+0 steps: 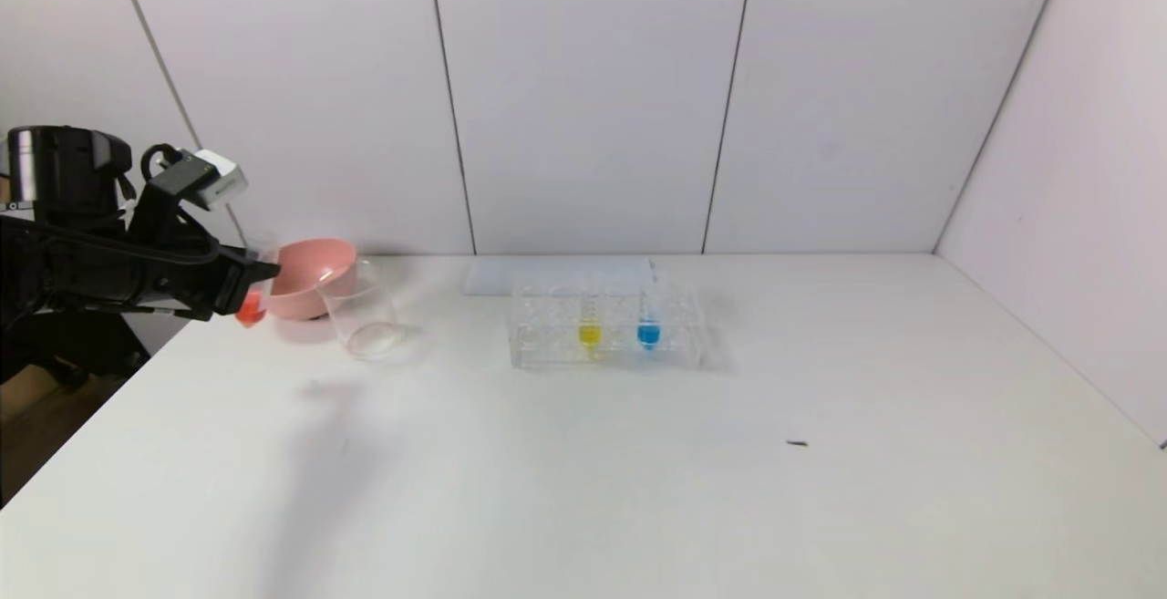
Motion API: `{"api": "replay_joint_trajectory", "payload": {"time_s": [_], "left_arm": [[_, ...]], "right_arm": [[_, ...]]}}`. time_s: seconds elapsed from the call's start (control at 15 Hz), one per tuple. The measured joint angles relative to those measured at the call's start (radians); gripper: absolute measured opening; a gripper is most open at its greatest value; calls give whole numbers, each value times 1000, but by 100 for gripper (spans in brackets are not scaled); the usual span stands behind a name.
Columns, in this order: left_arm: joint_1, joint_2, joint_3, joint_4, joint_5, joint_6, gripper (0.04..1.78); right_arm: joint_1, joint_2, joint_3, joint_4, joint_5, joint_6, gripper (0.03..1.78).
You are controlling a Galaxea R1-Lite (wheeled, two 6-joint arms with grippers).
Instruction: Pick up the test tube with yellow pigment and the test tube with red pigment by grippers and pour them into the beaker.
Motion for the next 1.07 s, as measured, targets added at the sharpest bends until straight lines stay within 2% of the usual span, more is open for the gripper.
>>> {"api": "replay_joint_trajectory", "payload": {"time_s": [0.4,0.73,1.07], "left_arm": [[-10,13,-27,30,-13,87,43],[-28,19,-97,189,-60,133,43],[-28,32,-131,216,-60,205,43]], "right_arm": [[0,0,0,0,0,0,170],[0,0,0,0,0,0,170],[0,0,0,0,0,0,170]]}}
